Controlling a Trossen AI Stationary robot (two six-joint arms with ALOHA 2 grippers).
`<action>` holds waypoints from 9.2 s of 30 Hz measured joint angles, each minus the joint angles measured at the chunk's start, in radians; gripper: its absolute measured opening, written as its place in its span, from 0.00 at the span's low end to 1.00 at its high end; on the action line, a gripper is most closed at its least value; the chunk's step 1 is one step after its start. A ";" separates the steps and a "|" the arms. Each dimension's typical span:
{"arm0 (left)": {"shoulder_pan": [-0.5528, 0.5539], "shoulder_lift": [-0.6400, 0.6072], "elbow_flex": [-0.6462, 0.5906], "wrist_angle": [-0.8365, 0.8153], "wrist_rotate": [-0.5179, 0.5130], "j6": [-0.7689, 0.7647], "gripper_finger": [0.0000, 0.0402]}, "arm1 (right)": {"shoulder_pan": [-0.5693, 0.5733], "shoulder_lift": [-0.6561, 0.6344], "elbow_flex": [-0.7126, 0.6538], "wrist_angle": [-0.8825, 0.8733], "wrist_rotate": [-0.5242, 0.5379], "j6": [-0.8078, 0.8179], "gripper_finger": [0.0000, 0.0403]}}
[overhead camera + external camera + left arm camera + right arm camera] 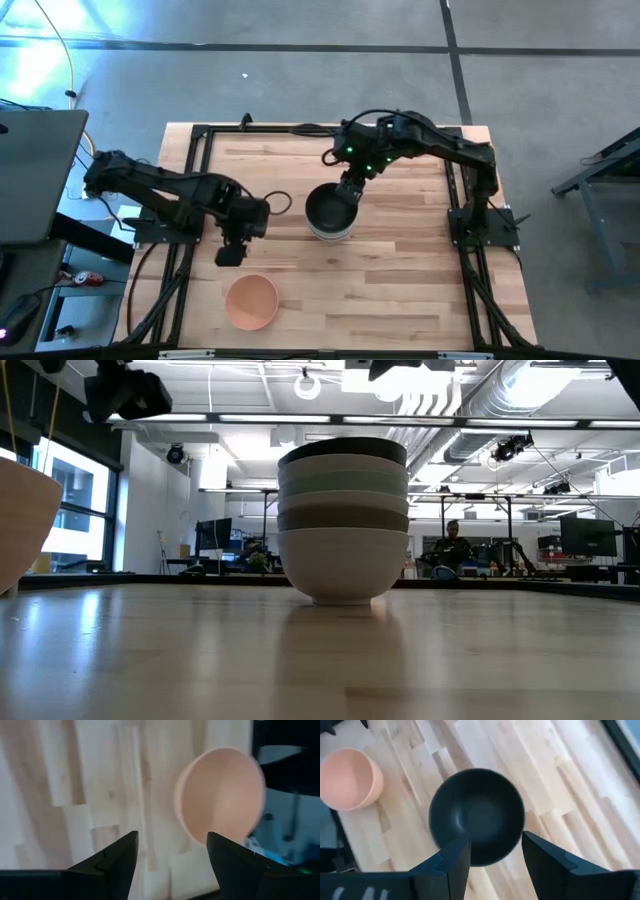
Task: Nest bowls inside each other
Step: Stack the orange bowl on the black bowl, then return to Home Position
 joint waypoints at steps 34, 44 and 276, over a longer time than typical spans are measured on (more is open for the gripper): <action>-0.271 0.260 0.002 0.167 -0.265 -0.333 0.56 | 0.089 -0.350 0.000 0.106 0.218 -0.027 0.42; -0.301 0.351 0.000 0.207 -0.252 -0.336 0.56 | 0.130 -0.437 0.000 0.160 0.218 -0.075 0.42; 0.425 0.818 1.167 -0.379 -0.227 0.226 0.46 | 0.151 -0.612 -0.149 -0.030 0.258 -0.105 0.42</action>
